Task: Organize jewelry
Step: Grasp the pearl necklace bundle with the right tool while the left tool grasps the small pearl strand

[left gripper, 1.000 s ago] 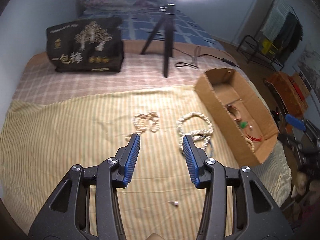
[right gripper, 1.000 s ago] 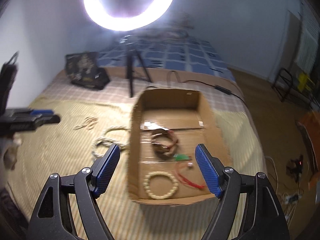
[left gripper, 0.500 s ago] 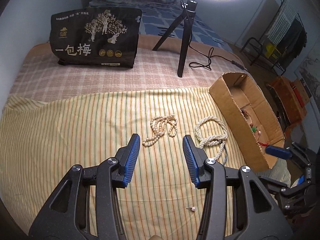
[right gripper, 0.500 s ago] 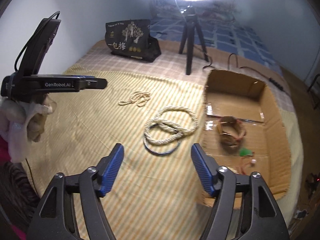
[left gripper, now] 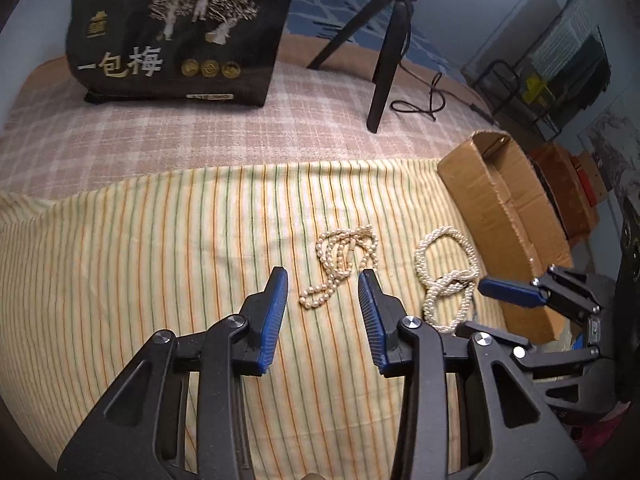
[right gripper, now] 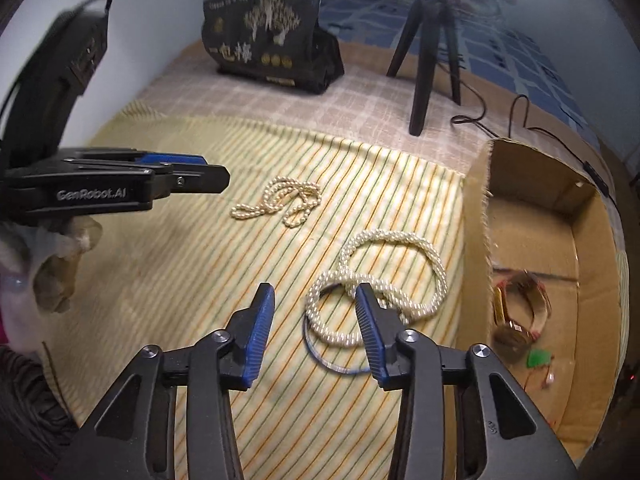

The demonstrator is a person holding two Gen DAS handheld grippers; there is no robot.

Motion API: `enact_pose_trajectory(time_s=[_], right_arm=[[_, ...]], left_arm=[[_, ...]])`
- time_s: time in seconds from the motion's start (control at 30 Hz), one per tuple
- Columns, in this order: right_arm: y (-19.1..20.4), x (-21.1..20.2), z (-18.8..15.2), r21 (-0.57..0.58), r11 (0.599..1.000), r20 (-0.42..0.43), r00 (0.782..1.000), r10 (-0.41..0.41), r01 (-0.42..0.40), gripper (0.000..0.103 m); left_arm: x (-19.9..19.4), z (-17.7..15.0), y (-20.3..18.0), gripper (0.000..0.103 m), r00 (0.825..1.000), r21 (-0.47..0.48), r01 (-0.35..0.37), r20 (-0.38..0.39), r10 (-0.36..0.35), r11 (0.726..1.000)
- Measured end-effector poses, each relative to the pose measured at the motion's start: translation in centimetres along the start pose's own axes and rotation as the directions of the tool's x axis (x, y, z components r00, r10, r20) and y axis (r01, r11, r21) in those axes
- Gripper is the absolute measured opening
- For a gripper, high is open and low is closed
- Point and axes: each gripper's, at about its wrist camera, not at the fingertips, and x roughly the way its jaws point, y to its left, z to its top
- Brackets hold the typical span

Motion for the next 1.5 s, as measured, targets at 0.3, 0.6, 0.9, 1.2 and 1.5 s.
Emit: enact_pose_trajectory(time_s=[0.3, 0.6, 0.9, 1.2, 1.5], right_arm=[[-1.0, 3.0, 1.1, 0.029, 0.999, -0.057, 0.998, -0.027, 0.029, 0.031], [-1.2, 5.0, 2.0, 0.030, 0.998, -0.088, 0.994, -0.059, 0.062, 0.029], [-1.5, 6.5, 2.4, 0.027, 0.997, -0.118, 0.991, -0.064, 0.068, 0.028], [-1.5, 6.9, 2.7, 0.027, 0.998, -0.135, 0.989, -0.057, 0.061, 0.020], [-1.2, 6.9, 2.5, 0.028, 0.998, -0.105, 0.993, -0.054, 0.057, 0.006]], left_arm=[[3.0, 1.0, -1.4, 0.037, 0.999, 0.104, -0.032, -0.038, 0.036, 0.994], [4.7, 1.5, -2.2, 0.037, 0.996, 0.175, -0.069, -0.045, 0.078, 0.982], [6.1, 1.5, -2.5, 0.037, 0.993, 0.197, -0.086, -0.065, 0.101, 0.977], [7.2, 1.3, -2.9, 0.029, 0.988, 0.236, -0.130, -0.046, 0.145, 0.963], [6.3, 1.6, -1.2, 0.006, 0.994, 0.140, -0.102, -0.023, 0.107, 0.985]])
